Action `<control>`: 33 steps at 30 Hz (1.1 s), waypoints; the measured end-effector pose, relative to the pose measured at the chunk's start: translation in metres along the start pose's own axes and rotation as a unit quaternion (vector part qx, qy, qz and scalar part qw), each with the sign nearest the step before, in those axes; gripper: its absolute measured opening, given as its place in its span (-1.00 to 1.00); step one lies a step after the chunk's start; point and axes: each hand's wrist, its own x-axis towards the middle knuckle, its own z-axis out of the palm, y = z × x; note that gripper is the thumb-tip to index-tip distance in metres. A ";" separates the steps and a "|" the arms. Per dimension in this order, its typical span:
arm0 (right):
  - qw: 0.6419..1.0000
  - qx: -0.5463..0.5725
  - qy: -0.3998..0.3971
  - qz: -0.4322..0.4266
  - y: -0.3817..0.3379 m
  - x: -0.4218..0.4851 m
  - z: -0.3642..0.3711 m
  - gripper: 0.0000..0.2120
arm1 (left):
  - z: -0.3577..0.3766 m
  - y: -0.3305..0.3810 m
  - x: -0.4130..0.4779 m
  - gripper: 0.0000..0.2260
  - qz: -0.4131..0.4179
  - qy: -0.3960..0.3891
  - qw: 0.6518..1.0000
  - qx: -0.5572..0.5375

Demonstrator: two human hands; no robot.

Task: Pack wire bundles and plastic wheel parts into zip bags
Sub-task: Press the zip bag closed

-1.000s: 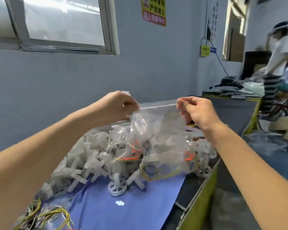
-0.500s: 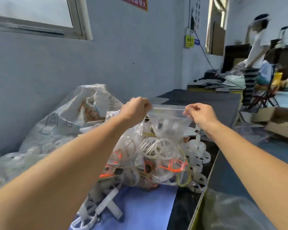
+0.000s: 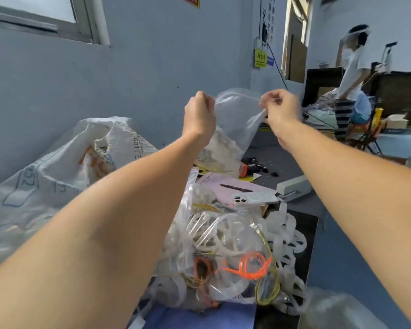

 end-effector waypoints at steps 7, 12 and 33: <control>0.918 -0.289 -0.268 -0.039 0.120 -0.146 -0.040 -0.85 | -0.020 -0.071 -0.100 -0.85 0.109 -0.378 0.868 0.302; 0.822 -0.501 -0.227 -0.148 0.114 -0.179 -0.049 -0.86 | -0.050 -0.030 -0.128 -0.84 0.190 -0.408 0.790 0.417; 0.835 -0.149 -0.349 -0.398 -0.243 -0.466 0.135 -0.75 | -0.510 0.000 -0.295 -0.74 -0.033 -0.358 0.781 0.510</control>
